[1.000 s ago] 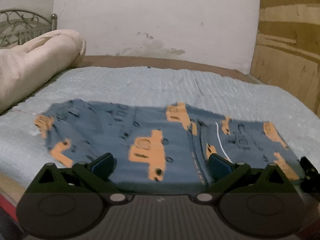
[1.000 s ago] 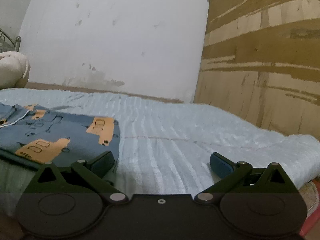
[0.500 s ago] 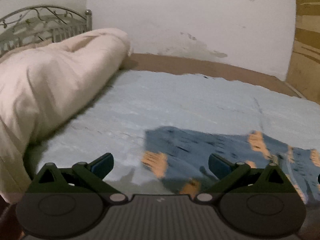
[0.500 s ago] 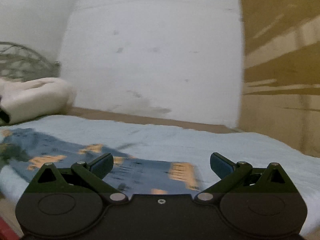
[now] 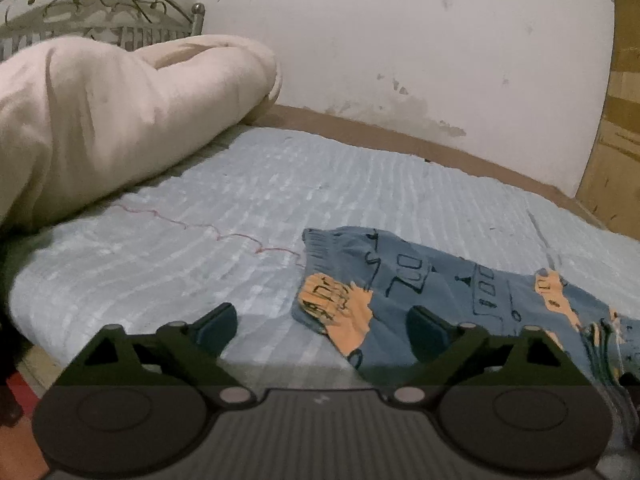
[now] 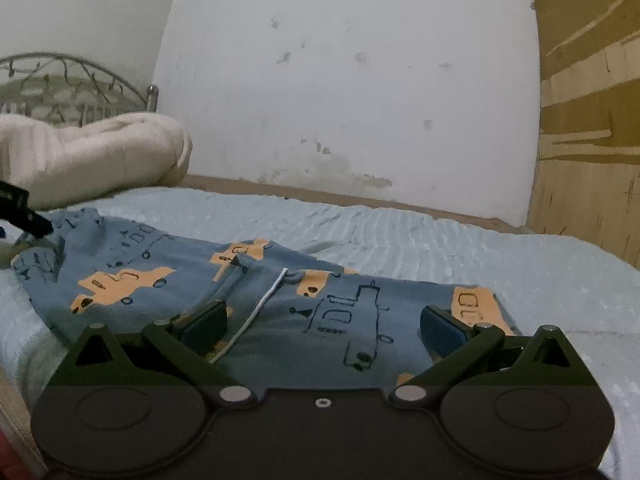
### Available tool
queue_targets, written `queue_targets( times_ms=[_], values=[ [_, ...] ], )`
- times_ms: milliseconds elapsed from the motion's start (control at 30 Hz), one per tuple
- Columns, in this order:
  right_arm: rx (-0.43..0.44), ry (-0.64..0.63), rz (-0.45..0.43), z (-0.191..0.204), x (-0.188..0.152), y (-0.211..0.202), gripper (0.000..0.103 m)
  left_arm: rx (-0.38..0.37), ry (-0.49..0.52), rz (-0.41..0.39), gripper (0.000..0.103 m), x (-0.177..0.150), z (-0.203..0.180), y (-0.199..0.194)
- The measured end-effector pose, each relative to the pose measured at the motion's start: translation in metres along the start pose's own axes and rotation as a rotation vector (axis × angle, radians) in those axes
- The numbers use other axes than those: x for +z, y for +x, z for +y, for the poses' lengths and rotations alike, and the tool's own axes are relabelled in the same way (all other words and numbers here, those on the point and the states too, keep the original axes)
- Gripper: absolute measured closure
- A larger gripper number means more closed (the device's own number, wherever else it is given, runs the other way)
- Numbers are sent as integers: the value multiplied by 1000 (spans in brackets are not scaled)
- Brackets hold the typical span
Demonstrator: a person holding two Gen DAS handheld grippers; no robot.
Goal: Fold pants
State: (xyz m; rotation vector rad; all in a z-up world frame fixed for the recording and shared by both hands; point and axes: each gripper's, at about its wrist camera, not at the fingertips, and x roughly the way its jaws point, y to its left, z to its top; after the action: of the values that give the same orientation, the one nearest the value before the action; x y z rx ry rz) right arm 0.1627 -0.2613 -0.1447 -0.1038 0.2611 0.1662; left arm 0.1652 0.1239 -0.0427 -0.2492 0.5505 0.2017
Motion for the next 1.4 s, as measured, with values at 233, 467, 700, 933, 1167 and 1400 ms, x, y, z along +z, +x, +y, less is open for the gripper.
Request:
queue_targets(
  times_ms=[233,467,700,933,1167,1400],
  values=[
    [26,20,27,-3,1,7,1,-101,-103,15,23,2,15,11],
    [21,11,31,-1,2,7,1,-101,-126,78,43,6,17,18],
    [23,12,32,-2,2,7,1,-79,-217,95,66,11,15,14],
    [27,16,35,-2,2,8,1,-103,-336,78,60,3,27,13],
    [26,16,35,-1,2,8,1,-116,-439,65,79,1,40,11],
    [29,17,37,-2,2,8,1,-100,-468,16,86,3,35,1]
  ],
)
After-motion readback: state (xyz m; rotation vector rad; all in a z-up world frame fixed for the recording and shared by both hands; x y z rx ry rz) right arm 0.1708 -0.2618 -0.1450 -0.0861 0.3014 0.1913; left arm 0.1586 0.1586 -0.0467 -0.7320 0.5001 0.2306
